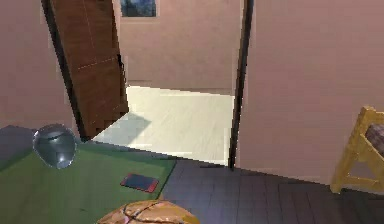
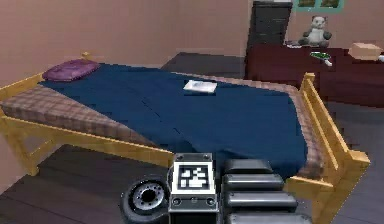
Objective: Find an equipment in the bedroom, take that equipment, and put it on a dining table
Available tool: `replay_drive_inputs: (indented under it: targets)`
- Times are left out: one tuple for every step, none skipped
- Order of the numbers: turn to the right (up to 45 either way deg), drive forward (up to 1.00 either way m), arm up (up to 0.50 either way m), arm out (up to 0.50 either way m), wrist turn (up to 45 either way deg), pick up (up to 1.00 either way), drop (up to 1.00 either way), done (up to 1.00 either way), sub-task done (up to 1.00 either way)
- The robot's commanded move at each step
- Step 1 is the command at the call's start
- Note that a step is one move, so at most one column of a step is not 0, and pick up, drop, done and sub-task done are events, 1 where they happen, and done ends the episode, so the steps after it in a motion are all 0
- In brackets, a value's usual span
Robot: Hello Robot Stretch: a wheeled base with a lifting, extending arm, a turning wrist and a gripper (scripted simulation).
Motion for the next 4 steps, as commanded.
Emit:
replay_drive_inputs:
  targets:
    - [0.0, 0.15, 0.0, 0.0, 0.0, 0.0, 0.0, 0.0, 0.0]
    - [45.0, 0.0, 0.0, 0.0, 0.0, 0.0, 0.0, 0.0, 0.0]
    - [45.0, 0.0, 0.0, 0.0, 0.0, 0.0, 0.0, 0.0, 0.0]
    - [36.0, 0.0, 0.0, 0.0, 0.0, 0.0, 0.0, 0.0, 0.0]
